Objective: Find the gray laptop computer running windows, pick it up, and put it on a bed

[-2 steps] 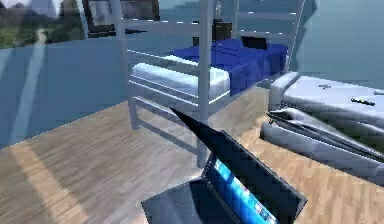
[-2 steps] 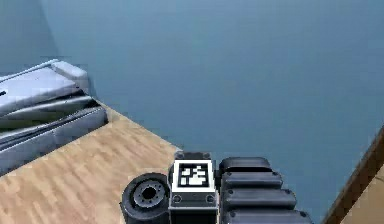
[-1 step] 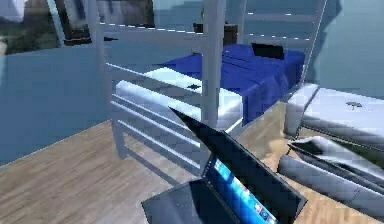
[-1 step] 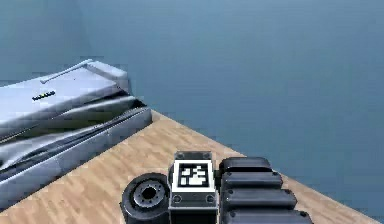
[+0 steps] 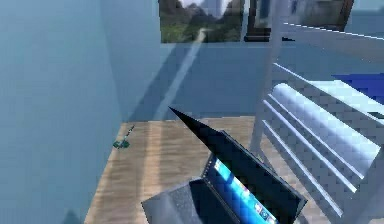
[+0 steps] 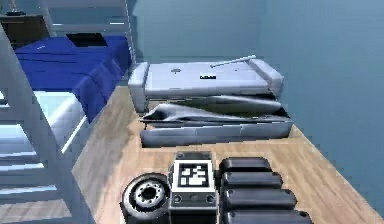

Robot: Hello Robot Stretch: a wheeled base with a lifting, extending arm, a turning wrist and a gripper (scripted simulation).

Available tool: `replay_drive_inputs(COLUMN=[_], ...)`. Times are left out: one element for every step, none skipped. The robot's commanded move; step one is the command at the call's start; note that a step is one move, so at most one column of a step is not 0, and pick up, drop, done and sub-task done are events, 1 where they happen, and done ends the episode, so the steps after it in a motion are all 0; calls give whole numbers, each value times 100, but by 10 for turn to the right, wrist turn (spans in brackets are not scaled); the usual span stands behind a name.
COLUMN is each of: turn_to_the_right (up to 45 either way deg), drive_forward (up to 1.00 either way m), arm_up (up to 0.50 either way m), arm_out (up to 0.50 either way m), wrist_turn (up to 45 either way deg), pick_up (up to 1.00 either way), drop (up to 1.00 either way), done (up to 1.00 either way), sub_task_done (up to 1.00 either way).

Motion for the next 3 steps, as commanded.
replay_drive_inputs(turn_to_the_right=[-60, 0, 90], drive_forward=[0, 25, 0], arm_up=[0, 0, 0], arm_out=[0, 0, 0], wrist_turn=[0, 0, 0], pick_up=[0, 0, 0], drop=[0, 0, 0], done=[0, 0, 0], sub_task_done=[0, 0, 0])
